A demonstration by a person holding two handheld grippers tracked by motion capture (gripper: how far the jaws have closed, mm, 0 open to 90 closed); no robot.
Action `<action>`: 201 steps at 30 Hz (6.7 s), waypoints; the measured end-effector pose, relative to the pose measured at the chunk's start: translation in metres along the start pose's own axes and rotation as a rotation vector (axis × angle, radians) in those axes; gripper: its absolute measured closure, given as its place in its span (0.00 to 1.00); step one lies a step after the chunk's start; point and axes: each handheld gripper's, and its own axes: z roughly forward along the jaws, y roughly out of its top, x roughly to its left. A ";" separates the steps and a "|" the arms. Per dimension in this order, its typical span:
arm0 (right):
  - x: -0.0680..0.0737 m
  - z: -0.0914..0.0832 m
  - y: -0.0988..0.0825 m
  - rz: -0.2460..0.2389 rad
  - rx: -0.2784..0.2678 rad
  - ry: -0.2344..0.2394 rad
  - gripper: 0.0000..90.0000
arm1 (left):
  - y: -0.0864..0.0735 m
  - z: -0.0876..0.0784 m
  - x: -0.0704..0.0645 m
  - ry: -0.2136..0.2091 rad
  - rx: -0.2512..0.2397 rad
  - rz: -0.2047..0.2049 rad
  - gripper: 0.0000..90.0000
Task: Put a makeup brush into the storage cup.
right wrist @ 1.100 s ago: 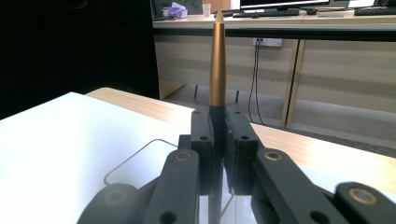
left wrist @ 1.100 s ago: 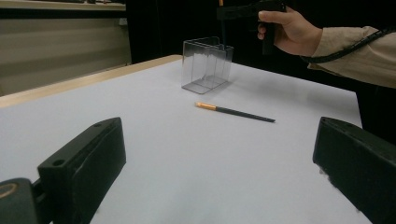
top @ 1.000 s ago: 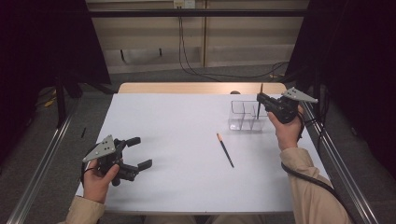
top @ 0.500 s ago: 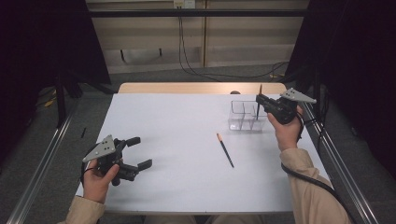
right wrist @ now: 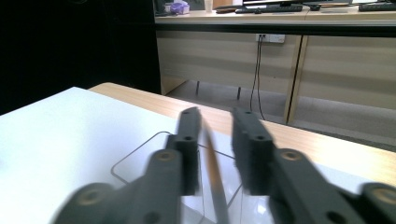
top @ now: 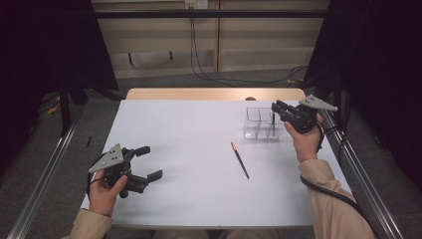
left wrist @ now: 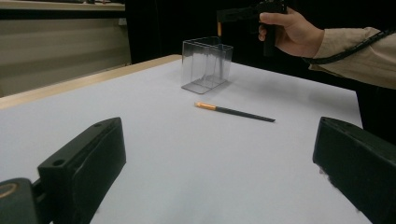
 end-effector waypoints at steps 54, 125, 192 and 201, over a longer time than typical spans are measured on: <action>0.048 -0.065 -0.018 -0.076 0.040 0.187 0.13 | 0.003 -0.004 0.000 0.020 -0.009 0.009 0.03; 0.056 -0.104 -0.060 -0.062 0.107 0.215 0.12 | 0.004 -0.007 -0.002 0.029 -0.016 0.015 0.03; 0.089 -0.033 -0.040 -0.083 0.139 0.265 0.12 | 0.003 -0.015 0.000 0.043 -0.025 0.010 0.03; 0.093 -0.019 -0.041 -0.092 0.153 0.267 0.12 | 0.003 -0.015 0.001 0.042 -0.025 0.011 0.03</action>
